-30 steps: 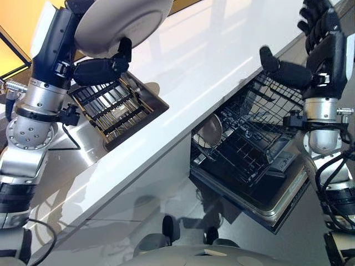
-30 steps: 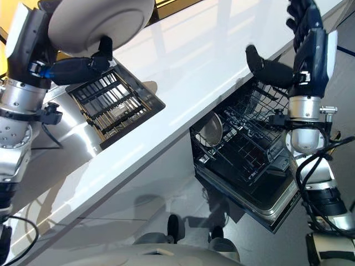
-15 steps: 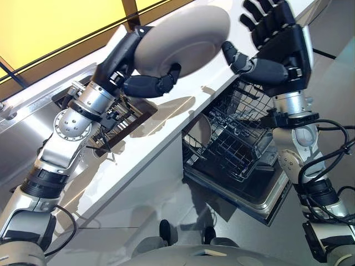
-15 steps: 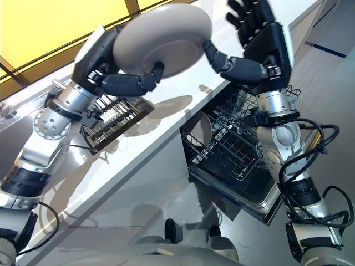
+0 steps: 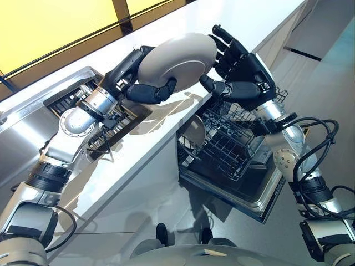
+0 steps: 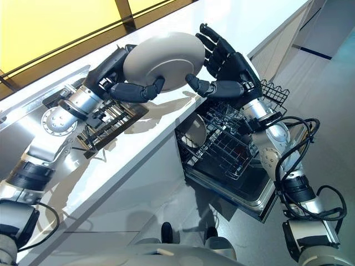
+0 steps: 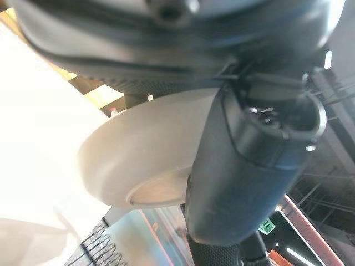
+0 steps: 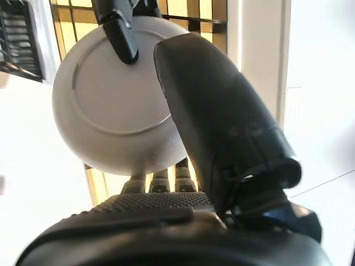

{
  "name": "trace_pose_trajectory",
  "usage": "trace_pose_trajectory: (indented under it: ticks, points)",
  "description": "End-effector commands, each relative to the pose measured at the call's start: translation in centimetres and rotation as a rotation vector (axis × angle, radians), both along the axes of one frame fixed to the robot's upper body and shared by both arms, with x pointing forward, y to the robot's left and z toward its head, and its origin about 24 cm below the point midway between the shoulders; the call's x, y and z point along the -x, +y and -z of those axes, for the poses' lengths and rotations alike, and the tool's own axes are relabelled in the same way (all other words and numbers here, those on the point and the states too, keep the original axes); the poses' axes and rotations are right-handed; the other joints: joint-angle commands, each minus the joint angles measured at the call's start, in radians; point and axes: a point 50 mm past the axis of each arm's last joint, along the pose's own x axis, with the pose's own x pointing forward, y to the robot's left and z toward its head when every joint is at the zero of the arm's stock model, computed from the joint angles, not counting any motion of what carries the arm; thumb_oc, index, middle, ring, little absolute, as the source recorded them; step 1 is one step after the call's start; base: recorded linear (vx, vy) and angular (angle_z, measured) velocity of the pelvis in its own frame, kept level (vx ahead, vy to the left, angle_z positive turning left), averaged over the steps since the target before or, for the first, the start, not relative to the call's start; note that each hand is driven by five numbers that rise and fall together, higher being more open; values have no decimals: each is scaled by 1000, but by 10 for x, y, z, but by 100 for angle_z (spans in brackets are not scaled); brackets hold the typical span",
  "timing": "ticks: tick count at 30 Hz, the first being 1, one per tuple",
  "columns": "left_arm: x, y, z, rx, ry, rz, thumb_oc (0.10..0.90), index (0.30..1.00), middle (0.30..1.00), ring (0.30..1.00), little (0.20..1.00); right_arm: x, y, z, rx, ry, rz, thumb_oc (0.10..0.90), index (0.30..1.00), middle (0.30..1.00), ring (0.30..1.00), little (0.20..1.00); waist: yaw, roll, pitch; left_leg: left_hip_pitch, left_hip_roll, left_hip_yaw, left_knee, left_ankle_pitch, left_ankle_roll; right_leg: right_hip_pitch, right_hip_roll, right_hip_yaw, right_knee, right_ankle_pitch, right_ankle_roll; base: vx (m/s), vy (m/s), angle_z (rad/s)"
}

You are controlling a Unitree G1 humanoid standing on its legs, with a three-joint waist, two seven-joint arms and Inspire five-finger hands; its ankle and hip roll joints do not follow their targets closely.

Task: Pick up plates and place into dishwasher.

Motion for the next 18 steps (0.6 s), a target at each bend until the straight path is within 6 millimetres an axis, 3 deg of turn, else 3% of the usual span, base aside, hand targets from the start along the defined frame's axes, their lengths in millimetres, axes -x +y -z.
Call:
trace_pose_trajectory:
  ticks: [1,9,18]
  points:
    - [-11,-10,-49,101,-169,51,100,300,300,300,200,4,24,-47,-117,-209,-169,800,900,900,900,900,3,-27,-125,52,-50,-3,2,-113,0,-12,10,-12,4,36,48,0,0,0]
    - [-19,-10,-33,123,-85,52,100,300,300,300,200,2,31,-54,-191,-216,-233,800,900,900,900,900,5,-29,-127,51,-49,-7,2,-111,0,-12,12,-11,4,37,46,0,0,0]
    - [-30,-16,-21,163,49,161,100,300,300,300,200,2,52,-46,-174,-98,-476,800,900,900,900,900,-2,-33,-134,52,-47,0,2,-109,-1,-13,13,-6,4,38,46,3,-6,-2]
